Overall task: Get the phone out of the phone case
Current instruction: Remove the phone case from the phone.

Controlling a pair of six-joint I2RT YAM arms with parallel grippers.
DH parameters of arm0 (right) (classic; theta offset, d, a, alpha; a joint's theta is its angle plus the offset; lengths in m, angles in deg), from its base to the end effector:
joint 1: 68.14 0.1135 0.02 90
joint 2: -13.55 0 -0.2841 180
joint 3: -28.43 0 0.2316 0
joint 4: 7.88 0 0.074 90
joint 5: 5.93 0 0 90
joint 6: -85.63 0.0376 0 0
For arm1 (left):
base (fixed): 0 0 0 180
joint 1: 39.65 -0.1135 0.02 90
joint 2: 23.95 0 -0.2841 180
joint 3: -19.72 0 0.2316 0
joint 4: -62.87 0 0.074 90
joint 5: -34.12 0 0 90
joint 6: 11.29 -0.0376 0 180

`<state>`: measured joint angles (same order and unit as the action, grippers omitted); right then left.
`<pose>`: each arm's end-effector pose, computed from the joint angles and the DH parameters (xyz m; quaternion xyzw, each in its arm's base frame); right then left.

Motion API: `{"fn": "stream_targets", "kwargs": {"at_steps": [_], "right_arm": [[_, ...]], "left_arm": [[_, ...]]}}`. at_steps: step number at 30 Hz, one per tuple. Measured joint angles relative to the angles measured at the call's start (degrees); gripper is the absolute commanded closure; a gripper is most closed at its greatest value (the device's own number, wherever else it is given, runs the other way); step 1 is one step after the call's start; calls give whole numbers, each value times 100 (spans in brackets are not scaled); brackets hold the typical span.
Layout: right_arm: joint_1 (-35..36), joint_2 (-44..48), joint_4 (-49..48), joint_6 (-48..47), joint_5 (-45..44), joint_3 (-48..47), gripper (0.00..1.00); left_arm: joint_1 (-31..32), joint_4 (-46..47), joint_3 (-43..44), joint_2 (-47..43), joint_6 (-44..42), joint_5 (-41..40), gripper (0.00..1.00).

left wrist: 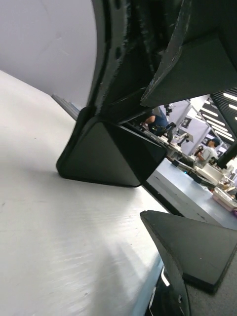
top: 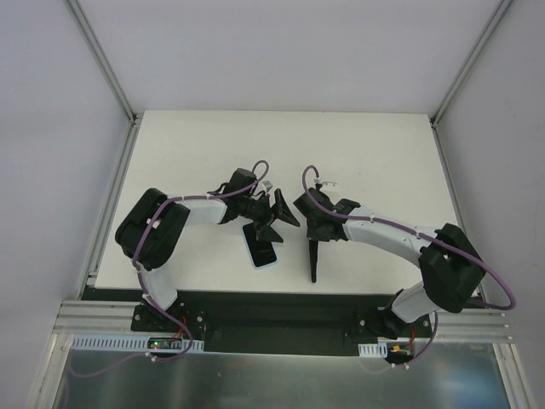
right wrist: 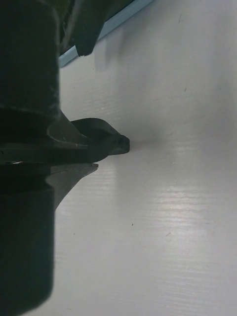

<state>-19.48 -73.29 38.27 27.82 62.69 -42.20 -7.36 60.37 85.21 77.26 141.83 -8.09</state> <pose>0.1935 0.1991 0.2359 -0.0928 0.9507 0.0151 0.2955 0.2736 -0.2058 0.1956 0.0481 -0.8399 0.5405 0.0009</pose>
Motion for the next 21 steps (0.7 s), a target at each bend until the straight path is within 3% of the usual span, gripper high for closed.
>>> {"fn": "stream_targets", "kwargs": {"at_steps": [21], "right_arm": [[-4, -326, -1075, -9, 212, 20, 99]], "left_arm": [[136, -232, 614, 826, 378, -37, 22]]}}
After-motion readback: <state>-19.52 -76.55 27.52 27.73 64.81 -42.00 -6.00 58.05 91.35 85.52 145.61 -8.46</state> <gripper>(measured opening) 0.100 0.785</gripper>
